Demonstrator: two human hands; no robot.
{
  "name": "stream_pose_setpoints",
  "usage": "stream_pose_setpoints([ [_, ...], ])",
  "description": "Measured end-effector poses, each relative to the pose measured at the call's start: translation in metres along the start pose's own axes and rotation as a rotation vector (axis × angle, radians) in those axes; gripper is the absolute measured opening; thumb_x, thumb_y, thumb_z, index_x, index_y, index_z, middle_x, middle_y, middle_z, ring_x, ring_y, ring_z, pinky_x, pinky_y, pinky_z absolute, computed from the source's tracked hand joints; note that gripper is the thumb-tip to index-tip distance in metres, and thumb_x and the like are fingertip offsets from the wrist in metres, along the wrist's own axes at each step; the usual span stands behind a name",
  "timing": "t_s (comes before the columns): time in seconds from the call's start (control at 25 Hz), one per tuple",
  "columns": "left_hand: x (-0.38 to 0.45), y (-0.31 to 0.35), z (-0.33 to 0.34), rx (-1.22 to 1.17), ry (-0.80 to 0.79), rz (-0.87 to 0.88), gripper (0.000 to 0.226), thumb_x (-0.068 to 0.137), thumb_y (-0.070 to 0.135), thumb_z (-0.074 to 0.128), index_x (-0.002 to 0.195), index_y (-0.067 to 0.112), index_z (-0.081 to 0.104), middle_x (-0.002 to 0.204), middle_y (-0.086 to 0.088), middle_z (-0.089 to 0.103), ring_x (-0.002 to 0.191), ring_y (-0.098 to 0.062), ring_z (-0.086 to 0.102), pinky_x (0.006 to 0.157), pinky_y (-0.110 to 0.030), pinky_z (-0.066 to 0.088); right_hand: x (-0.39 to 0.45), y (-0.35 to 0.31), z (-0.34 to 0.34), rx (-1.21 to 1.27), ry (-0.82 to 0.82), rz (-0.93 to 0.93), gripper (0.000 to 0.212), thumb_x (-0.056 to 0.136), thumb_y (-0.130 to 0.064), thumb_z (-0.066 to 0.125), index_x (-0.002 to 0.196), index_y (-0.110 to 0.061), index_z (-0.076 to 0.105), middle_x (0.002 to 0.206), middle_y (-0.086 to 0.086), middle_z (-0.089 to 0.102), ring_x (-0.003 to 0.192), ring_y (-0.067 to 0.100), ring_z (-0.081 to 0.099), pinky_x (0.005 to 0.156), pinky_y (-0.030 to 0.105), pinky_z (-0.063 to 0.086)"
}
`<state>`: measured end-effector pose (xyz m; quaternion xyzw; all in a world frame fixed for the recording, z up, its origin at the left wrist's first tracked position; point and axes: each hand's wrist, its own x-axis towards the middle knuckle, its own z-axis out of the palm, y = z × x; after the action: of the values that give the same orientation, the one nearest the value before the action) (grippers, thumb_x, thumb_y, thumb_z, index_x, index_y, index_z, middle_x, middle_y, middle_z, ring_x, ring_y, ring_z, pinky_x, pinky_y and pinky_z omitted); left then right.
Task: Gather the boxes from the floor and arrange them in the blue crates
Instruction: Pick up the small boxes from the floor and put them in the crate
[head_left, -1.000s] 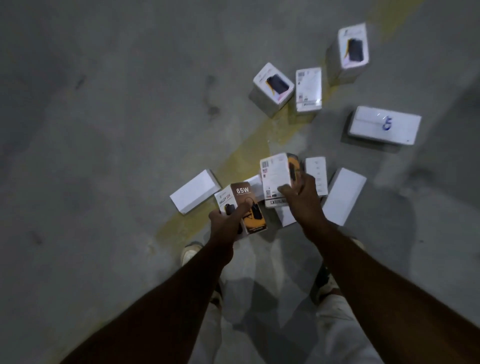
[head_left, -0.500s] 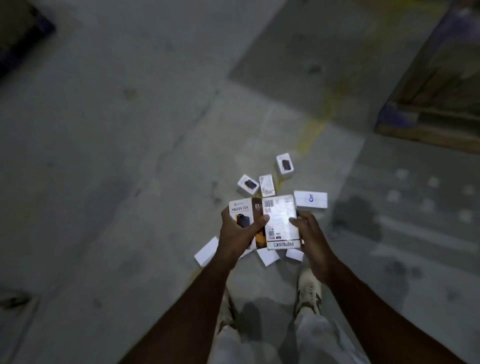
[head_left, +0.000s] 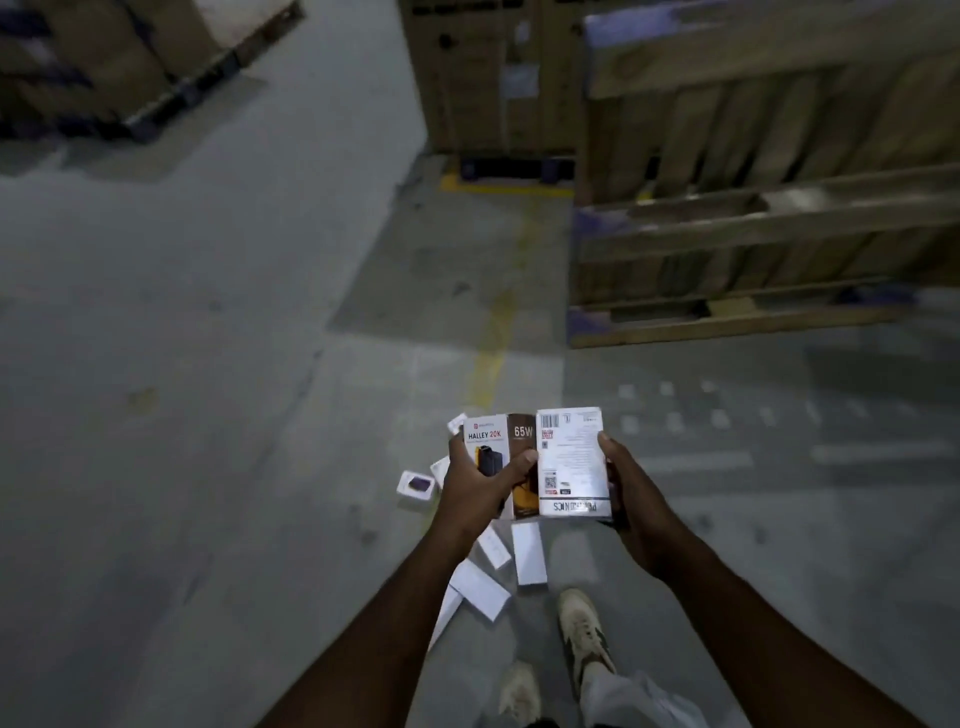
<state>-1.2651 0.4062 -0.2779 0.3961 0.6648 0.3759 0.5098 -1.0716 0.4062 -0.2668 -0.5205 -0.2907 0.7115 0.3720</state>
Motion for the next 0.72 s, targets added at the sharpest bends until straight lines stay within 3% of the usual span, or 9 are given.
stream_pose_setpoints([
  [0.12,-0.009,0.019,0.029,0.028,-0.175,0.056,0.075,0.077,0.041,0.083,0.135,0.021,0.041,0.121,0.011,0.063,0.107,-0.001,0.062,0.085,-0.022,0.053,-0.046,-0.004,-0.026,0.099,0.176,-0.041,0.044,0.100,-0.051,0.040,0.129,-0.027,0.062,0.116,0.008,0.074,0.105,0.031,0.071,0.094,0.052,0.054],
  [0.32,-0.034,0.043,0.104,0.092,-0.498,0.032,0.072,0.069,0.061,0.080,0.124,0.026,0.050,0.120,0.003,0.068,0.100,-0.013,0.070,0.079,-0.035,0.062,-0.116,-0.012,-0.085,0.209,0.394,-0.148,0.041,0.102,-0.050,0.035,0.127,-0.030,0.061,0.116,0.003,0.074,0.105,0.027,0.071,0.090,0.046,0.055],
  [0.4,-0.050,0.056,0.142,0.123,-0.623,0.054,0.061,0.078,0.054,0.078,0.124,0.024,0.051,0.119,0.000,0.069,0.092,-0.012,0.071,0.058,-0.022,0.057,-0.143,-0.015,-0.115,0.254,0.470,-0.205,0.041,0.101,-0.051,0.039,0.129,-0.029,0.060,0.118,0.002,0.073,0.107,0.026,0.071,0.091,0.045,0.056],
  [0.48,-0.065,0.070,0.182,0.139,-0.695,0.079,0.053,0.084,0.045,0.075,0.125,0.022,0.050,0.117,0.000,0.069,0.088,-0.012,0.070,0.048,-0.013,0.047,-0.164,-0.017,-0.147,0.298,0.522,-0.256,0.042,0.100,-0.051,0.042,0.129,-0.028,0.060,0.119,0.003,0.073,0.108,0.027,0.070,0.095,0.047,0.054],
  [0.72,-0.112,0.105,0.325,0.175,-0.950,0.141,0.059,0.082,0.049,0.076,0.128,0.023,0.050,0.118,-0.003,0.072,0.099,-0.022,0.074,0.057,-0.021,0.054,-0.231,-0.022,-0.269,0.391,0.699,-0.392,0.063,0.087,-0.060,0.062,0.131,-0.015,0.057,0.123,0.012,0.069,0.113,0.034,0.067,0.100,0.062,0.048],
])
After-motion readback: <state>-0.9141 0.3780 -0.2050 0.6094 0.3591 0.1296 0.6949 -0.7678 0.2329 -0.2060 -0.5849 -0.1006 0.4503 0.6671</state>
